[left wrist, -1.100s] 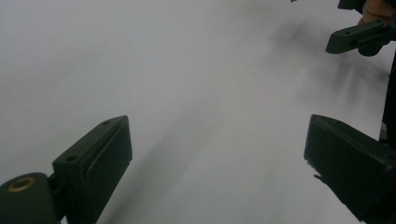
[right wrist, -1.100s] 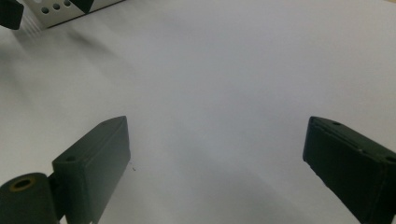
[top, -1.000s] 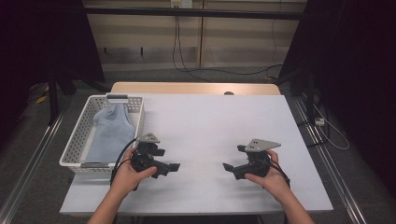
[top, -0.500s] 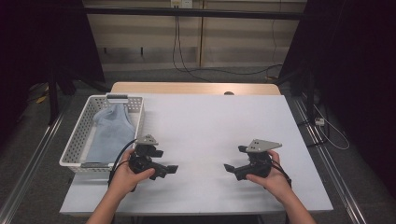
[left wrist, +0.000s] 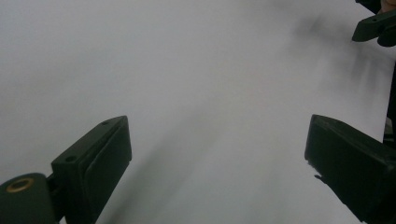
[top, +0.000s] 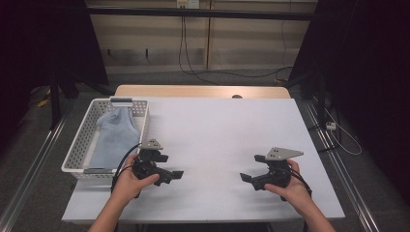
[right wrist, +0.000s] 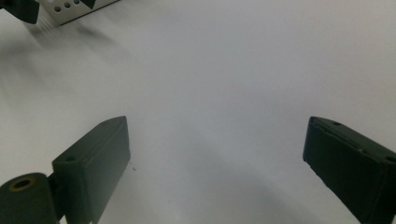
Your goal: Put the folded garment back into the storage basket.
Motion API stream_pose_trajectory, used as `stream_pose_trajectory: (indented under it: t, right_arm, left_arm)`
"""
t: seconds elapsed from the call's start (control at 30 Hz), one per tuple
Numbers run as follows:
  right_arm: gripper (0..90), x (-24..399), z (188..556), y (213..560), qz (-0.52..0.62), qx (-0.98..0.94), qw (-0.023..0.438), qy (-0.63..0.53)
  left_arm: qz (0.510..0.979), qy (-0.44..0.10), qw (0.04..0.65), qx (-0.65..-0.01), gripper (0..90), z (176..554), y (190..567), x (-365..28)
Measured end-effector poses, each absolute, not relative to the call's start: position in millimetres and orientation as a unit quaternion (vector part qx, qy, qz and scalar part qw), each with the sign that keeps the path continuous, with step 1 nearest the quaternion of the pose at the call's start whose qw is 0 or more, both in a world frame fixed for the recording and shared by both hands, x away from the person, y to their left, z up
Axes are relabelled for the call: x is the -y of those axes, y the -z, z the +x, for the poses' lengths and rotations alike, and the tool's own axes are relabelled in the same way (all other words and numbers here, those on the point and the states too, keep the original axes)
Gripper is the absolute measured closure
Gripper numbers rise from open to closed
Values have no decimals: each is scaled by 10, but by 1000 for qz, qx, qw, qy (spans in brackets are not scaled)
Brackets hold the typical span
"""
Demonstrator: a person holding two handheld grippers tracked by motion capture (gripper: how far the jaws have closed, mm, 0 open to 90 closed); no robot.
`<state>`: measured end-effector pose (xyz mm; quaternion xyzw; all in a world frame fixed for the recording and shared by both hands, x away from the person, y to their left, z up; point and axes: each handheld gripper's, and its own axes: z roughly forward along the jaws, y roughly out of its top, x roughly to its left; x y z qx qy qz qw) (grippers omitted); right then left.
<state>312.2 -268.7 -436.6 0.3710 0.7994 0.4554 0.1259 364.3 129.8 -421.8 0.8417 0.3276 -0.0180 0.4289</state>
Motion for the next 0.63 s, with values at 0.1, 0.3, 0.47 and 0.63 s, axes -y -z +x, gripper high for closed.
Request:
stream_pose_trajectory:
  t: [0.1,0.3,0.47,0.63]
  right_arm:
    - [73,2755,3077,4370,373,-801,129,-451]
    - [73,2882,3021,4433,385,-794,127,-452]
    - [73,2933,2994,4442,385,-790,129,-459]
    - [73,2940,2983,4442,385,-789,133,-460]
  left_arm:
    - [842,18,428,-328,75,3640,4222,-1291]
    - [843,18,425,-328,75,3640,4235,-1277]
    - [843,17,426,-327,75,3639,4230,-1277]
    - [844,18,425,-325,75,3644,4237,-1271]
